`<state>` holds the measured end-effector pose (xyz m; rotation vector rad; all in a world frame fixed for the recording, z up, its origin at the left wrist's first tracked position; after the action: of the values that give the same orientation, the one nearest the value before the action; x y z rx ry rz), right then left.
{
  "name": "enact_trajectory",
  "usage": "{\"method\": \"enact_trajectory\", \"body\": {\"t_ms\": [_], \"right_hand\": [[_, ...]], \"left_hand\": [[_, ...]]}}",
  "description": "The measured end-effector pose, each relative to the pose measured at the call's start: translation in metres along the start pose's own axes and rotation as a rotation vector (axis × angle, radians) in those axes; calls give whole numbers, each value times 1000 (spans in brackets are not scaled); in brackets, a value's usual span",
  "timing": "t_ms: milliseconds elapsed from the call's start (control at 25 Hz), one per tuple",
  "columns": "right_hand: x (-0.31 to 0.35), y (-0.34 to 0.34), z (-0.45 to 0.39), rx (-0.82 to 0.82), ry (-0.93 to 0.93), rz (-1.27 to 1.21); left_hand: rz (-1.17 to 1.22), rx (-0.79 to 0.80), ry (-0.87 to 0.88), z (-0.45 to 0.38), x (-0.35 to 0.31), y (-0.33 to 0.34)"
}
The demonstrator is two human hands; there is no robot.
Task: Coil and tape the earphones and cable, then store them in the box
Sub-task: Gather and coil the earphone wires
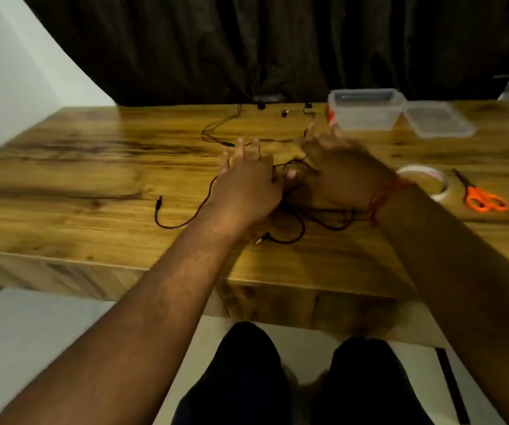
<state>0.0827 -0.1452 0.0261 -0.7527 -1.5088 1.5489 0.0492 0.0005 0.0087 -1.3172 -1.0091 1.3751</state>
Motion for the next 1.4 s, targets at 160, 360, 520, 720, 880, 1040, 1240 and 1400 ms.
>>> {"method": "enact_trajectory", "body": {"t_ms": [160, 360, 520, 720, 880, 1040, 1240, 1400], "right_hand": [[36, 19, 45, 31, -117, -21], [58, 36, 69, 84, -192, -29], [65, 45, 79, -21, -198, -69], [61, 34, 82, -148, -267, -235], [50, 16, 67, -237, -393, -400], [27, -6, 48, -359, -436, -650], [-2, -27, 2, -355, -419, -1017], [0, -32, -37, -239, -394, -1039]], "left_hand": [[-37, -25, 130, 56, 1, 10], [-32, -1, 160, 98, -5, 16], [27, -52, 141, 112, -4, 23], [540, 32, 100, 116, 0, 18], [1050, 248, 50, 93, -5, 12], [1261, 325, 169, 61, -13, -10], [1606, 283, 499, 22, -31, -40], [1805, 134, 555, -30, -28, -54]]}}
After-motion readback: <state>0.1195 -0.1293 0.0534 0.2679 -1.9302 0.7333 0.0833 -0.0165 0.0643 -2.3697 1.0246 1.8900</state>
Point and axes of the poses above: each hand's wrist, its own z-axis away from the middle knuckle, its own y-axis out of the palm, x = y × z, the point moved 5 cm from there along -z, towards the middle knuckle, and after that the axes turned 15 degrees about x, right-handed, at the moved point
